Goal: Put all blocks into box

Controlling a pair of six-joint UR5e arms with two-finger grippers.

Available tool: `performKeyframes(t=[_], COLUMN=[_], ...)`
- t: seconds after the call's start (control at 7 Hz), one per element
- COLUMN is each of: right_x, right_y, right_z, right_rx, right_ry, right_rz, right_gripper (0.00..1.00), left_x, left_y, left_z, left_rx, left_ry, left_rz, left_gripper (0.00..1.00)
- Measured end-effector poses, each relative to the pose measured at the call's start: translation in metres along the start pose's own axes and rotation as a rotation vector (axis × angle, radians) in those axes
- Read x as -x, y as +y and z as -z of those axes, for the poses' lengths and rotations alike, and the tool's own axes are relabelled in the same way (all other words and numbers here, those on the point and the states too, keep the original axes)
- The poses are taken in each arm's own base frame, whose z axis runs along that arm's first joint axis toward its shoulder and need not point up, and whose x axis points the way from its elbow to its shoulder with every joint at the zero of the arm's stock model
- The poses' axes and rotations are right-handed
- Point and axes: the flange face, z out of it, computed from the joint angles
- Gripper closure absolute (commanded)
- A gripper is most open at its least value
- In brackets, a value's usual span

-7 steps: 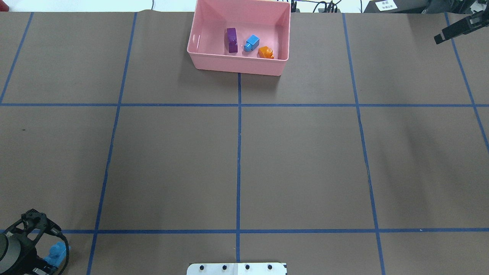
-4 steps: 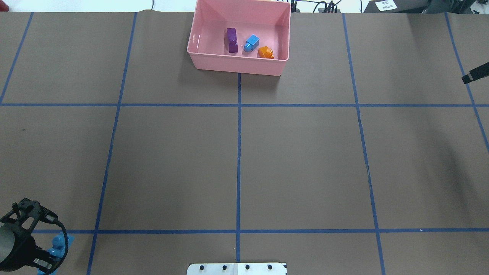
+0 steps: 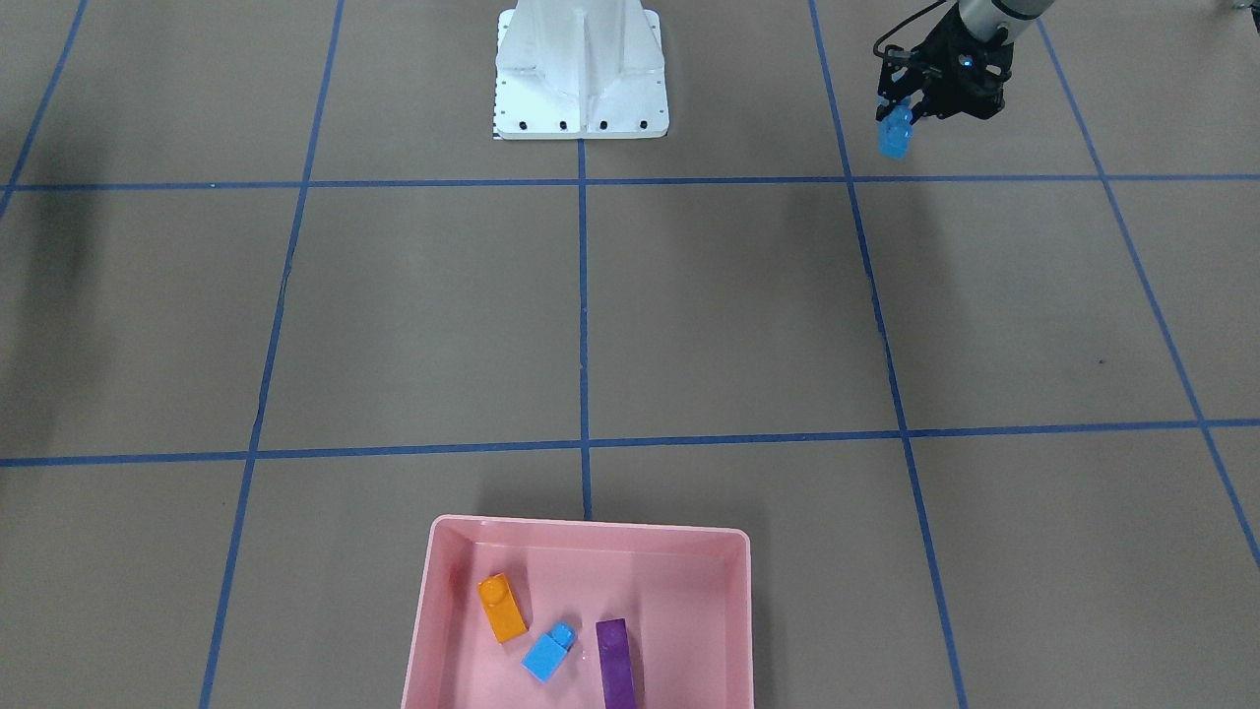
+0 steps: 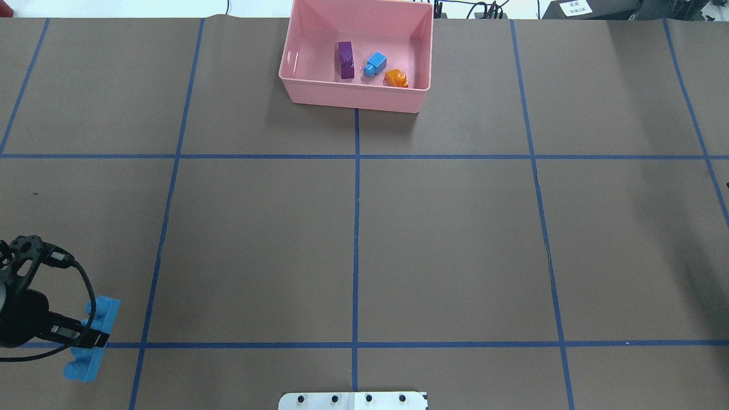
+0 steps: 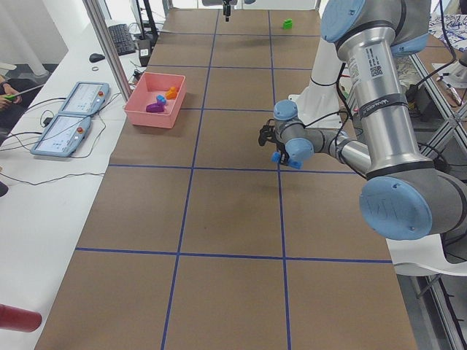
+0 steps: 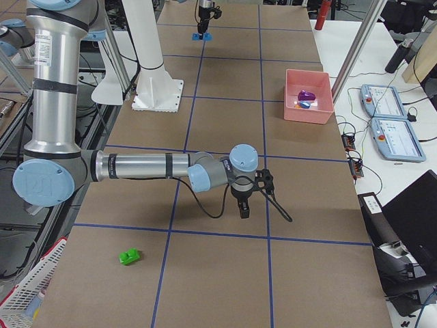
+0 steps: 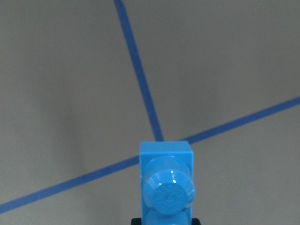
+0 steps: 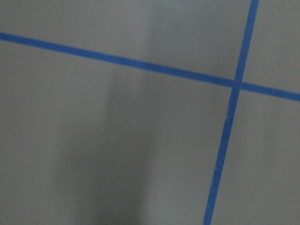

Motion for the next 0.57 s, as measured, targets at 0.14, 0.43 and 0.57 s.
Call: performKeyframes(t=[0.14, 0.43, 0.57], right_x=[0.002, 0.005, 0.007], right_y=[0.029, 0.080, 0.110], right_z=[-0.019, -0.046, -0.047], right_rx=[0.057, 0.153, 0.188], right_ry=[0.020, 0.084, 0.100], right_rz=[0.006, 0.028, 0.043], right_gripper=[0.00, 0.00, 0.00], left_x=[-0.013, -0.029, -0.033], left_y=[-0.016, -0.047, -0.059], left_z=[0.008, 0.027, 0.032], left_rx=[-0.034, -0.117, -0.144], left_ry=[0.035, 0.074, 0.081], left_rz=[-0.010, -0.018, -0.017], left_gripper=[1.00, 1.00, 1.00])
